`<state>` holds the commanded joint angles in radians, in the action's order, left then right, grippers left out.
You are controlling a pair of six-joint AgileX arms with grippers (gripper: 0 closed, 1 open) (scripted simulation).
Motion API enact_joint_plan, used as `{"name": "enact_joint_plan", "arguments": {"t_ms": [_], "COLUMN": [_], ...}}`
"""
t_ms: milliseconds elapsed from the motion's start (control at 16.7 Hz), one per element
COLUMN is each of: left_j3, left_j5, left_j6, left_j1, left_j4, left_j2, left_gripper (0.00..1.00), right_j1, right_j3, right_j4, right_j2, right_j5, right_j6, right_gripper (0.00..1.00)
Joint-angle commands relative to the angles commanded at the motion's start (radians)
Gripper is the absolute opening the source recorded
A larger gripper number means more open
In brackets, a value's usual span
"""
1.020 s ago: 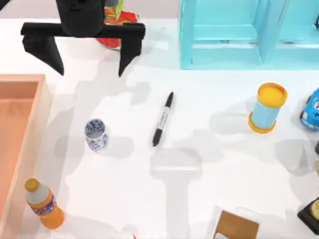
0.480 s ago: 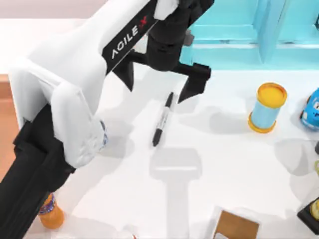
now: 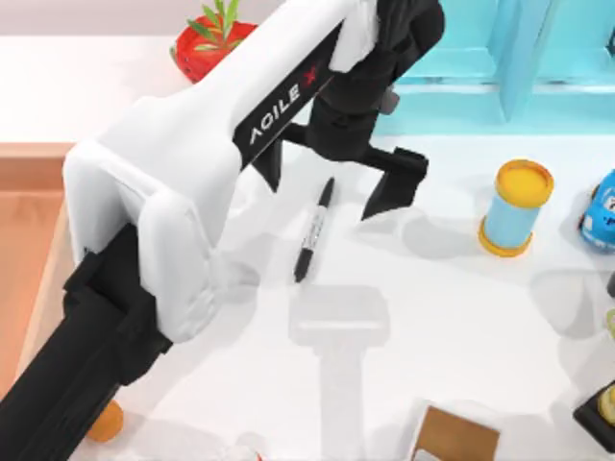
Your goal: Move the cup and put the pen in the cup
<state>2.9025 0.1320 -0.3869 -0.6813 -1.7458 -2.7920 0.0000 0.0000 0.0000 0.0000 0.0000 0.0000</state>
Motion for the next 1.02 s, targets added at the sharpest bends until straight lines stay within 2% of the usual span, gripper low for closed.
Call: {"name": "enact_joint_plan", "arguments": {"t_ms": [300,780,1020], "left_j3": [-0.114,-0.588,-0.643], "left_j5": [0.004,0.006,0.007], "left_j6": [0.009,0.027,0.030], "left_j1": [0.004,0.024,0.026], "left_j4": [0.100,0.462,0.513], "left_j2": [0.028,0.121,0.133], "left_gripper": [1.00,1.00,1.00], "right_j1": [0.000,0.000,0.000], "right_j3": [0.000,0.000,0.000], "right_j4": [0.000,0.000,0.000], "right_j2": [0.000,0.000,0.000], "right_j5": [0.000,0.000,0.000], "right_j6": [0.000,0.000,0.000], "right_gripper": [1.00,1.00,1.00]}}
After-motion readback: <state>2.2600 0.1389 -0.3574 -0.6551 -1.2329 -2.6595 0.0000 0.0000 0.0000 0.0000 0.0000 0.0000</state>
